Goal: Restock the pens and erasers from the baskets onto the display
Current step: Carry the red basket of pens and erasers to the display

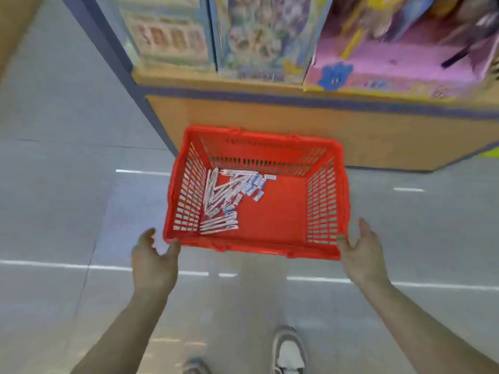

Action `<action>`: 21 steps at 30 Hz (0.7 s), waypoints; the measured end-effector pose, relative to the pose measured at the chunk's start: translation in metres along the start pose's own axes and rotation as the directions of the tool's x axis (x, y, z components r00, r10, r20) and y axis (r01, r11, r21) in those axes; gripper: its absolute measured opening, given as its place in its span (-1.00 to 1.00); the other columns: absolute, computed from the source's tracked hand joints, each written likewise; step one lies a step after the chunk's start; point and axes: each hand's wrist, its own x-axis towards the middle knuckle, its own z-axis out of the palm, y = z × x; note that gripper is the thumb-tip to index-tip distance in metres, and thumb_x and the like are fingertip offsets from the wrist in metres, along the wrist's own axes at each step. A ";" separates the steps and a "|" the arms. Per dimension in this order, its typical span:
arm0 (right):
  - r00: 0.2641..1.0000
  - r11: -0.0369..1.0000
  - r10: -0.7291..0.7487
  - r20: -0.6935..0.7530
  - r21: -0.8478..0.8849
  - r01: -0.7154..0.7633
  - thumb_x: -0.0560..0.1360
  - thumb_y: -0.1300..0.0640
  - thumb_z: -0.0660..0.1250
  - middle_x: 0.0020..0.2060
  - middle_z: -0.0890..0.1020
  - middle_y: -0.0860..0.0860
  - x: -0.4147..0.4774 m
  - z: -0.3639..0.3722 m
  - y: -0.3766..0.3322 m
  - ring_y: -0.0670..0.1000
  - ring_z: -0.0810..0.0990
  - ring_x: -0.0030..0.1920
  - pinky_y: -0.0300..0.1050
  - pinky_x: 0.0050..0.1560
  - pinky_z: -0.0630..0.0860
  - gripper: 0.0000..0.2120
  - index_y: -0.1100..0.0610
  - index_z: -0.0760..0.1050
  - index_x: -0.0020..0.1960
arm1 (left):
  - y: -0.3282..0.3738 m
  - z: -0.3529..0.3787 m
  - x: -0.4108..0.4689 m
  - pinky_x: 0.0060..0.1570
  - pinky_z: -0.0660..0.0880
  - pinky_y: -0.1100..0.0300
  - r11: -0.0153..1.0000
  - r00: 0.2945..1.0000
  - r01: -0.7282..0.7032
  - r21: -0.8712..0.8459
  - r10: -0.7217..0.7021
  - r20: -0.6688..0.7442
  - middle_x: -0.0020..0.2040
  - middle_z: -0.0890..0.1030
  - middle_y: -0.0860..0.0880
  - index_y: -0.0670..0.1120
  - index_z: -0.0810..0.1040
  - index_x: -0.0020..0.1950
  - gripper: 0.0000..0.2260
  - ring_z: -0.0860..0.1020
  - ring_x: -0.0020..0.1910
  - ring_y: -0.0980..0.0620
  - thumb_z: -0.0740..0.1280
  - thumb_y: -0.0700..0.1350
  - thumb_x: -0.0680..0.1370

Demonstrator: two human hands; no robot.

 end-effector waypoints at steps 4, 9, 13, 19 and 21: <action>0.988 0.989 0.147 0.048 0.002 -0.148 0.55 0.21 0.29 0.20 0.55 0.33 0.026 0.041 0.015 0.33 0.53 0.19 0.09 0.16 0.43 -0.57 0.29 0.31 0.37 | -0.021 0.033 0.046 0.20 0.41 -0.06 1.000 0.999 -0.015 0.027 0.014 0.034 0.27 0.51 -0.18 -0.16 0.36 0.39 -0.60 0.48 0.23 -0.20 0.26 -0.05 0.59; 0.962 0.962 0.272 -0.006 0.000 -0.272 0.51 0.26 0.29 0.03 0.61 0.32 0.042 0.061 0.025 0.35 0.57 0.05 0.12 0.03 0.46 -0.75 0.28 0.43 0.18 | -0.034 0.060 0.079 -0.01 0.54 -0.08 0.993 0.993 0.115 -0.007 -0.115 0.017 -0.02 0.61 -0.14 -0.05 0.47 0.16 -0.79 0.57 -0.09 -0.24 0.23 -0.12 0.54; 0.972 0.972 0.233 -0.032 0.013 -0.233 0.50 0.31 0.28 -0.03 0.64 0.28 0.031 0.052 0.014 0.33 0.59 0.01 0.14 0.02 0.49 -0.79 0.23 0.49 0.13 | -0.035 0.043 0.072 -0.08 0.43 0.04 0.984 0.984 0.178 0.007 -0.178 -0.032 -0.04 0.58 -0.18 -0.16 0.49 0.17 -0.73 0.48 -0.12 -0.19 0.18 -0.31 0.50; 0.996 0.997 0.066 0.057 -0.034 -0.065 0.52 0.32 0.24 -0.07 0.65 0.23 -0.029 -0.001 -0.061 0.28 0.60 -0.02 0.01 -0.11 0.41 -0.77 0.19 0.50 0.15 | -0.034 -0.082 -0.003 0.00 0.49 -0.07 0.926 0.923 0.376 -0.037 -0.378 -0.068 -0.10 0.62 -0.25 -0.23 0.57 0.07 -0.63 0.55 -0.09 -0.28 0.23 -0.17 0.31; 0.994 0.999 -0.014 0.106 -0.042 0.019 0.51 0.34 0.25 -0.09 0.66 0.22 -0.056 -0.025 -0.105 0.27 0.61 -0.04 -0.01 -0.14 0.41 -0.76 0.18 0.52 0.13 | -0.017 -0.145 -0.038 0.02 0.41 -0.05 0.894 0.890 0.444 -0.053 -0.447 -0.092 -0.03 0.61 -0.32 -0.27 0.56 0.05 -0.63 0.54 -0.01 -0.31 0.28 -0.14 0.31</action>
